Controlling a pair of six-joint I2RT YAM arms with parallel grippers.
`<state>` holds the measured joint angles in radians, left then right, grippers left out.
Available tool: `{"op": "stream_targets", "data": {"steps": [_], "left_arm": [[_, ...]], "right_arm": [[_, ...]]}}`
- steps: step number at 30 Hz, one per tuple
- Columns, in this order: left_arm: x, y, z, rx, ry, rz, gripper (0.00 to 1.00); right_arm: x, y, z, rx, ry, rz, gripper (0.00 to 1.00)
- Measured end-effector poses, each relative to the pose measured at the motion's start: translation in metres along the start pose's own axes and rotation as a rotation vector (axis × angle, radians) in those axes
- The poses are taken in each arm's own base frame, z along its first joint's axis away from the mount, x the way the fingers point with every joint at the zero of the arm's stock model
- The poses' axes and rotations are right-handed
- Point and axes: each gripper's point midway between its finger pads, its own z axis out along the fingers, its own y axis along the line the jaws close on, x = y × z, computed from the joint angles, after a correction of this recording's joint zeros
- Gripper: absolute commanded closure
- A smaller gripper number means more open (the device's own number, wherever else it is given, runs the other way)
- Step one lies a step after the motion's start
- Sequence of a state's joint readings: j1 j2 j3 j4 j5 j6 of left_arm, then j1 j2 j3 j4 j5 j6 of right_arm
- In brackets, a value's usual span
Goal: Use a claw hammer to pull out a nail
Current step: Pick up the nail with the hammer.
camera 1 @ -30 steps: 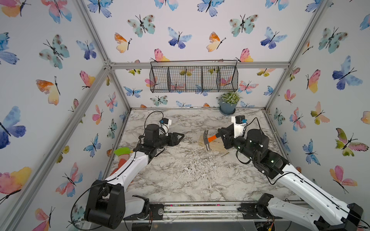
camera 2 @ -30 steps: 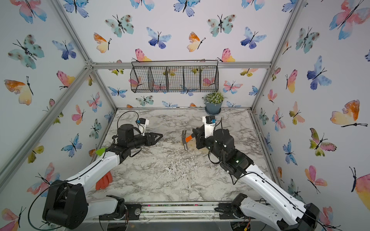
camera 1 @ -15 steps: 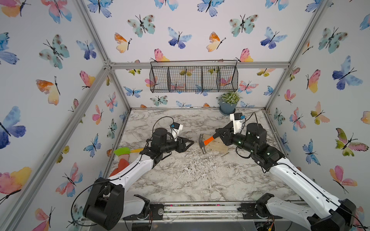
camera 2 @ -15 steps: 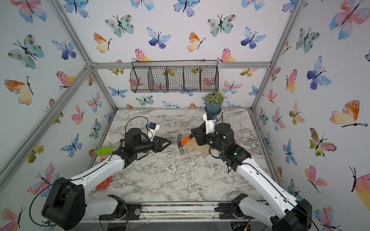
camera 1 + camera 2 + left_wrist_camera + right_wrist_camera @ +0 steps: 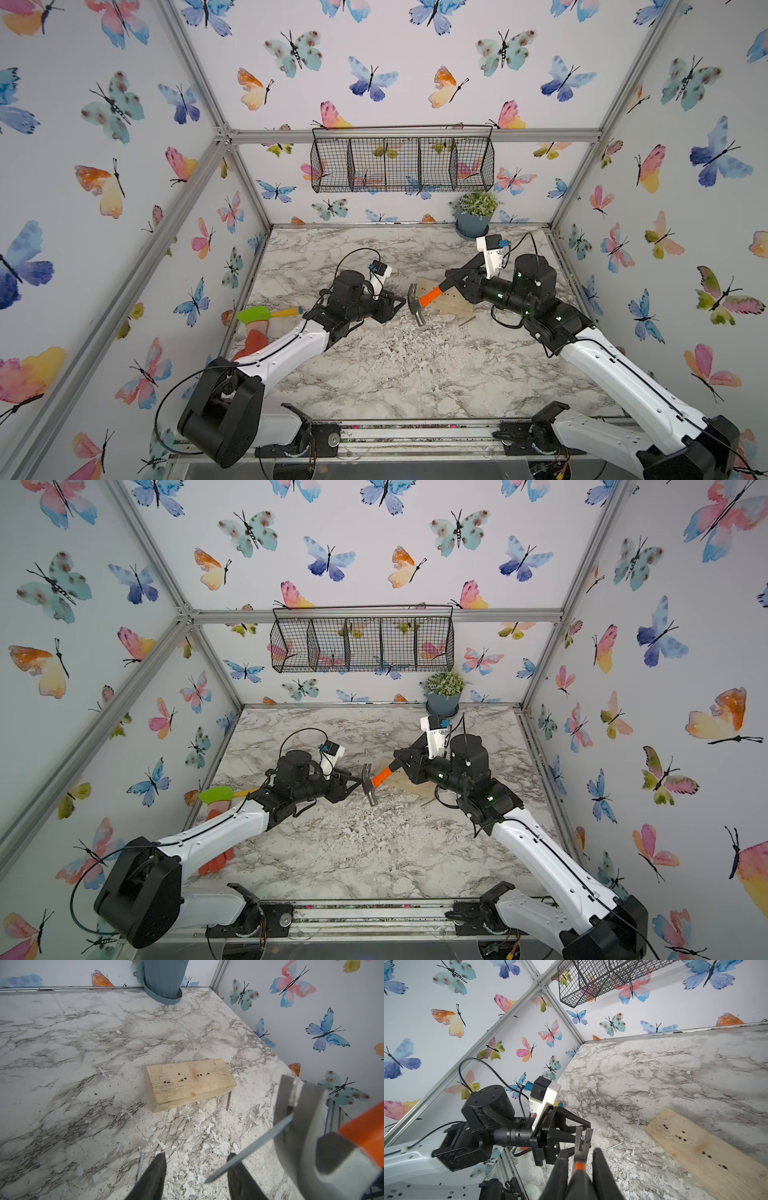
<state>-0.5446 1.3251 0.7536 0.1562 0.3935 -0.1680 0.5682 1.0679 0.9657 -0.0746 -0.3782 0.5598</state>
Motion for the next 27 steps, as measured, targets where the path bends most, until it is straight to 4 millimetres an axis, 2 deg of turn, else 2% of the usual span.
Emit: {"op": "stream_targets", "data": {"steps": [5, 7, 9, 11, 14, 19, 22, 27], "left_arm": [[0.000, 0.003, 0.000, -0.016, 0.001, 0.020, 0.68], [0.000, 0.002, 0.000, -0.016, 0.002, 0.027, 0.70], [0.000, 0.002, 0.000, -0.016, 0.005, 0.030, 0.68], [0.000, 0.002, -0.001, -0.018, 0.011, 0.035, 0.59], [0.001, 0.002, -0.003, -0.034, 0.015, 0.053, 0.54], [-0.006, -0.008, -0.010, -0.039, -0.011, 0.114, 0.52], [-0.007, -0.016, -0.012, -0.043, -0.020, 0.161, 0.58], [-0.005, -0.021, -0.011, -0.034, -0.014, 0.202, 0.74]], "right_arm": [[-0.004, 0.007, -0.002, -0.028, -0.001, 0.002, 0.97], [-0.005, 0.009, -0.002, -0.035, -0.002, 0.002, 0.97], [-0.005, 0.009, -0.002, -0.038, 0.000, 0.004, 0.97], [-0.005, 0.009, -0.003, -0.040, 0.002, 0.006, 0.97], [-0.006, 0.009, -0.003, -0.039, 0.002, 0.010, 0.97], [-0.006, 0.005, 0.000, -0.037, 0.010, 0.019, 0.97], [-0.004, 0.003, 0.002, -0.041, 0.022, 0.032, 0.97], [-0.005, 0.002, 0.002, -0.050, 0.027, 0.045, 0.97]]}}
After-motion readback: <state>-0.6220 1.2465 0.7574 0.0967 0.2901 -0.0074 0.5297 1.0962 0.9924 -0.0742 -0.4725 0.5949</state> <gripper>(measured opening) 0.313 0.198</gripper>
